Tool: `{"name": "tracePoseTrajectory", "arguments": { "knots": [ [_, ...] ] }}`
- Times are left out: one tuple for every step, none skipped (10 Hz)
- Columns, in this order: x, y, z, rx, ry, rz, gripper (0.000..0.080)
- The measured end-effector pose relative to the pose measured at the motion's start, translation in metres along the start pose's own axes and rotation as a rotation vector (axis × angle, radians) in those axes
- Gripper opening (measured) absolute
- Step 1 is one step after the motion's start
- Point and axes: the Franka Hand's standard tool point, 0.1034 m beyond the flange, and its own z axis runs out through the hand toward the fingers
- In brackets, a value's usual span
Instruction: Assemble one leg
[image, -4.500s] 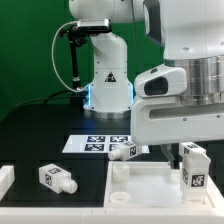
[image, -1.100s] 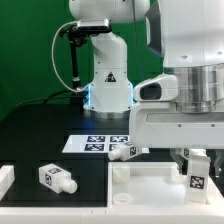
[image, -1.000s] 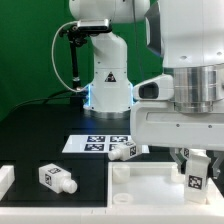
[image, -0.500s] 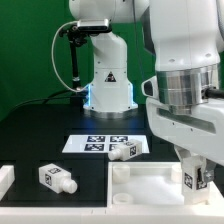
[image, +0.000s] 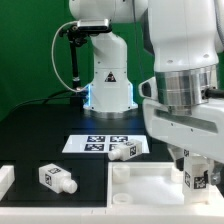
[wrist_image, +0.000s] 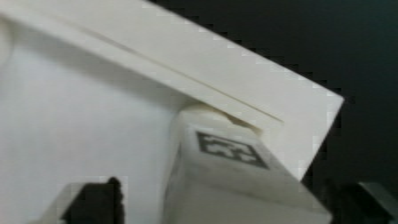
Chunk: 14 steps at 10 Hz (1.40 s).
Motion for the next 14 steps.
{"name": "tracePoseTrajectory", "arguments": {
  "knots": [
    [-0.0054, -0.0008, 0.0001, -0.017, -0.013, -0.187, 0.0632],
    [-0.0075, -0.0014, 0.0005, -0.020, -0.015, -0.301, 0.0644],
    [-0.0059, -0.0005, 0.0005, -0.020, -0.015, -0.367, 0.0644],
    [-0.0052, 0.0000, 0.0004, -0.021, -0.014, -0.426, 0.0644],
    [-0.0033, -0.0003, -0.0001, -0.031, -0.001, -0.563, 0.0649],
    [0.0003, -0.0031, -0.0017, -0.053, 0.038, -0.810, 0.0649],
    [-0.0008, -0.0055, -0.0019, -0.087, 0.058, -1.028, 0.0649],
    [-0.0013, -0.0058, -0.0017, -0.081, 0.057, -0.987, 0.0649],
    [-0.0008, -0.0055, -0.0017, -0.081, 0.058, -0.965, 0.0524],
    [-0.0009, -0.0056, -0.0016, -0.079, 0.058, -0.933, 0.0389],
    [-0.0012, -0.0057, -0.0016, -0.076, 0.061, -0.863, 0.0389],
    [-0.0011, -0.0057, -0.0016, -0.073, 0.063, -0.786, 0.0285],
    [-0.0009, -0.0055, -0.0016, -0.070, 0.068, -0.661, 0.0285],
    [-0.0004, -0.0051, -0.0015, -0.067, 0.075, -0.518, 0.0285]
  ]
}}
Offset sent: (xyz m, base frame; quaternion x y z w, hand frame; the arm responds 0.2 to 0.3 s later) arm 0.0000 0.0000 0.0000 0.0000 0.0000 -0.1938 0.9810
